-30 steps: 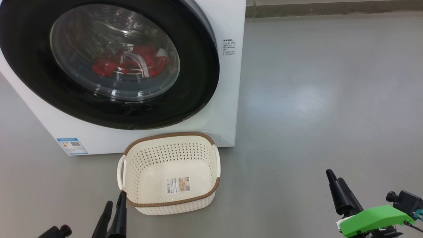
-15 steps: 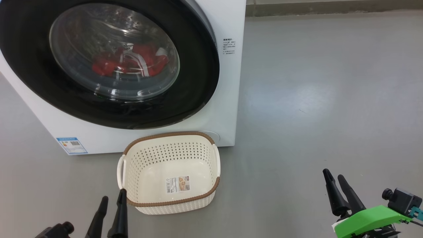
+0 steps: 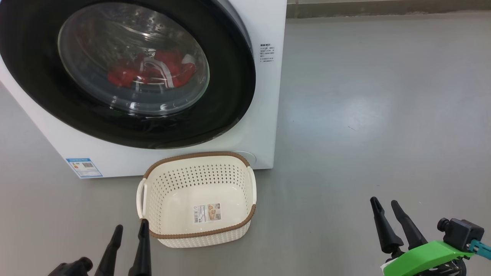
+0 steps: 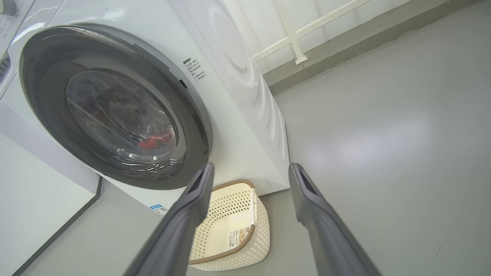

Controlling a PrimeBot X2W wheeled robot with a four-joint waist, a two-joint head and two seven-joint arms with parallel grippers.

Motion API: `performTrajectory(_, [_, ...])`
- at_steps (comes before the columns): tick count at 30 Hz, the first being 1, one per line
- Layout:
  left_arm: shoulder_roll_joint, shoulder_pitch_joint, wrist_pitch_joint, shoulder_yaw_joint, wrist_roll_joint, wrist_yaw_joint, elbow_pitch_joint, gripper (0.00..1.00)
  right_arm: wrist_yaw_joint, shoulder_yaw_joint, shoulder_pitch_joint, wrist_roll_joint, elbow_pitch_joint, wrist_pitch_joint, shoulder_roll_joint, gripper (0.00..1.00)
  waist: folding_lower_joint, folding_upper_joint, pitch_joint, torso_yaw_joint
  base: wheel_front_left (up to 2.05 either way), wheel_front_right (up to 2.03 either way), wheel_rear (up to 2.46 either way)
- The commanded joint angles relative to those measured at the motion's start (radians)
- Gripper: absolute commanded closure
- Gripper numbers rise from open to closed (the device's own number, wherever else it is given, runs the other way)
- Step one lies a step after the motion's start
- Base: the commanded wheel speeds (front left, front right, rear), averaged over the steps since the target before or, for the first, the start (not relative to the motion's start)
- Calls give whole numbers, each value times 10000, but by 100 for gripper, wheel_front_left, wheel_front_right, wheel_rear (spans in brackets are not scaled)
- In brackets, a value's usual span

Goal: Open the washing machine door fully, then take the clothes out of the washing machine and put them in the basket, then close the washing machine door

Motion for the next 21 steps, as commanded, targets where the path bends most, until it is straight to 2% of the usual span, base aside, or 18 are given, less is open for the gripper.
performTrajectory(1, [117,-11,-151,157,338,54,-332,0,57,159,-58,-299,-305,-151,-178,0,0,-1,2,5,0,0,0])
performTrajectory(21, [136,267,-708,38,2566,172,-577,0,70,364,138,-2163,-474,-709,-247,0,0,-1,-30,-54,0,0,0])
